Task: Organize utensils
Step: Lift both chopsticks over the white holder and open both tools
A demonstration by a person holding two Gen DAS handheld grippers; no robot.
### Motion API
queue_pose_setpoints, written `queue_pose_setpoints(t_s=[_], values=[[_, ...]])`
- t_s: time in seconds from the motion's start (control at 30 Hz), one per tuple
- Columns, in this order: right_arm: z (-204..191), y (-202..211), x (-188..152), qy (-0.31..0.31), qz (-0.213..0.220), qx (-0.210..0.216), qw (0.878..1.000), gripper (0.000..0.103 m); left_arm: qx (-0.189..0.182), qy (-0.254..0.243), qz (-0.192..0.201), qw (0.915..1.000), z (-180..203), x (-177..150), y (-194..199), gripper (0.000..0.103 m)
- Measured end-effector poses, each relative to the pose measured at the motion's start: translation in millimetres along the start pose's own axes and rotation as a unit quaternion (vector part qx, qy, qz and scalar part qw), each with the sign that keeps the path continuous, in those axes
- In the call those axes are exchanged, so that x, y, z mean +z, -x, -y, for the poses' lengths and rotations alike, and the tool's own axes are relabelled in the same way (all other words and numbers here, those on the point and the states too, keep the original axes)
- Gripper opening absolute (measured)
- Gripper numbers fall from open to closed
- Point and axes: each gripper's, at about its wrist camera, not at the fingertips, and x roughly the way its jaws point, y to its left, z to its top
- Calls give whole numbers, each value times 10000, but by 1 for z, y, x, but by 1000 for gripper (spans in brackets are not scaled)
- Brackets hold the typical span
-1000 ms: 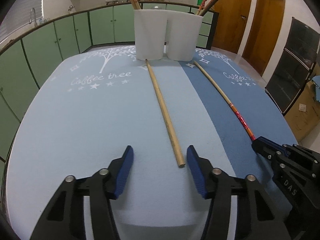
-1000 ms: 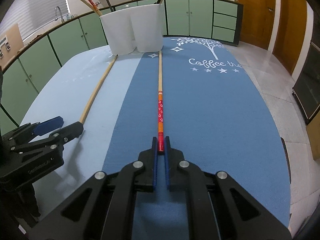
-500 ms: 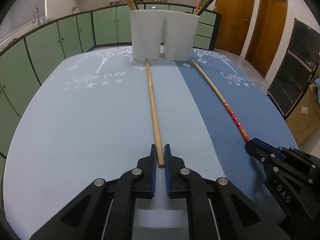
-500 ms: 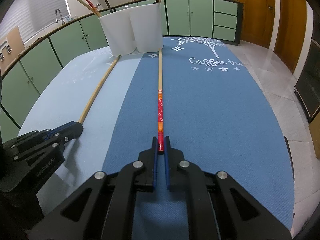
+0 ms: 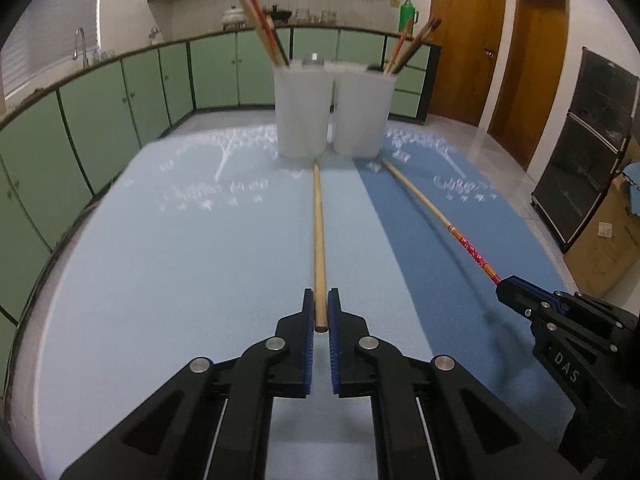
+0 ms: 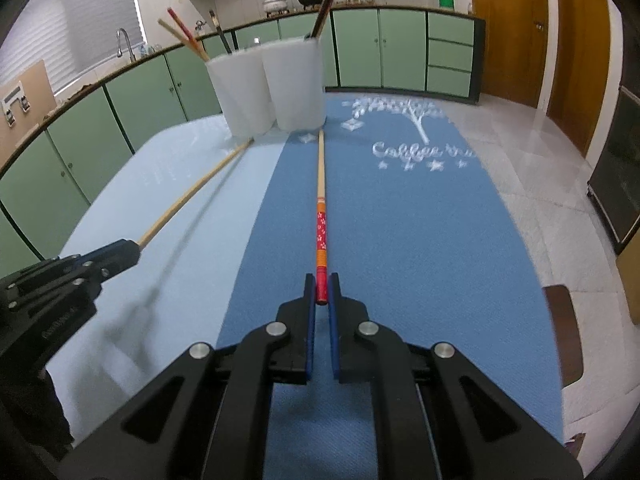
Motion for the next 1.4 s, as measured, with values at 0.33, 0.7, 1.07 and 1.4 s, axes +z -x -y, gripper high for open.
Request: queue_pose_setpoints(t_s=[0.33, 0.7, 1.07, 1.4], values=[[-3, 58, 43, 291, 752, -26, 9967, 5, -106, 18, 868, 9962, -9, 48, 59, 7], [-3, 103, 132, 426, 1203, 454, 9908, 5, -501, -112, 1445, 9882, -13, 110, 87, 7], [-11, 102, 192, 633, 1154, 771, 9883, 5, -602, -336, 1570, 9852, -10, 142, 79, 6], [-7, 116, 241, 594, 1430, 1083, 9820, 5, -693, -448, 1982, 9767, -11, 177, 94, 6]])
